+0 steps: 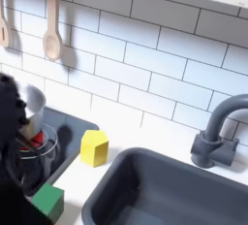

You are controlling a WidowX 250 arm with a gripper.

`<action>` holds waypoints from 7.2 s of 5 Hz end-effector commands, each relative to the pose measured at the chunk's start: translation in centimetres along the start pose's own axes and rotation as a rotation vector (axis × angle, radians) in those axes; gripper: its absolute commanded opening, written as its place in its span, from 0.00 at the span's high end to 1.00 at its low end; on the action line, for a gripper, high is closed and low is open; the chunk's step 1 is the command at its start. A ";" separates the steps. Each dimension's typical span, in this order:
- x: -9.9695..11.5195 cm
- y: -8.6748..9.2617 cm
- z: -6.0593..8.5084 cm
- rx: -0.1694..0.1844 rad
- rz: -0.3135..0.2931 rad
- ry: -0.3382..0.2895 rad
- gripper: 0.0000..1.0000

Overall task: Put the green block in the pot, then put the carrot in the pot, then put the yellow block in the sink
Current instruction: 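Put the green block in the pot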

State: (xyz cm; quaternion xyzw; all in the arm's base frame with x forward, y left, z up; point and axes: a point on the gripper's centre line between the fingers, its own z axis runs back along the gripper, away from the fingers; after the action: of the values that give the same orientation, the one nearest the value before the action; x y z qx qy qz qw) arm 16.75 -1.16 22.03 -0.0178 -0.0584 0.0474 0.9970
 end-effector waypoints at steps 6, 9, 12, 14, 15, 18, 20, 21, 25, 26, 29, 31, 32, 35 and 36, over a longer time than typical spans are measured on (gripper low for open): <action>8.0 2.4 -7.5 0.028 0.016 0.015 0.00; 7.6 1.6 -9.2 -0.021 -0.026 0.004 0.00; 10.1 2.9 -10.2 -0.021 -0.003 -0.018 0.00; 10.1 2.8 -10.4 -0.025 -0.009 -0.011 0.00; 9.4 2.6 -10.5 -0.028 -0.006 -0.006 0.00; 8.0 2.0 -9.6 -0.021 -0.035 -0.047 1.00; 7.2 2.4 -8.4 -0.049 -0.007 -0.040 1.00; 7.0 2.8 -6.8 -0.073 0.007 -0.046 1.00; 9.5 8.1 -0.7 -0.083 0.131 -0.115 1.00; 10.3 9.3 -1.0 -0.089 0.150 -0.094 1.00; 14.7 13.6 0.2 -0.108 0.233 -0.121 1.00; 17.2 14.8 -1.1 -0.085 0.226 -0.100 1.00; 17.5 14.9 -1.3 -0.076 0.226 -0.094 1.00; 20.3 13.0 -2.6 -0.071 0.187 -0.081 1.00; 20.6 13.5 -3.3 -0.076 0.197 -0.066 1.00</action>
State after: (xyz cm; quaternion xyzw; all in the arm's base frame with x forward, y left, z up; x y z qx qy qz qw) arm 36.44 13.95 20.37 -0.0593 -0.0903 0.1390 0.9844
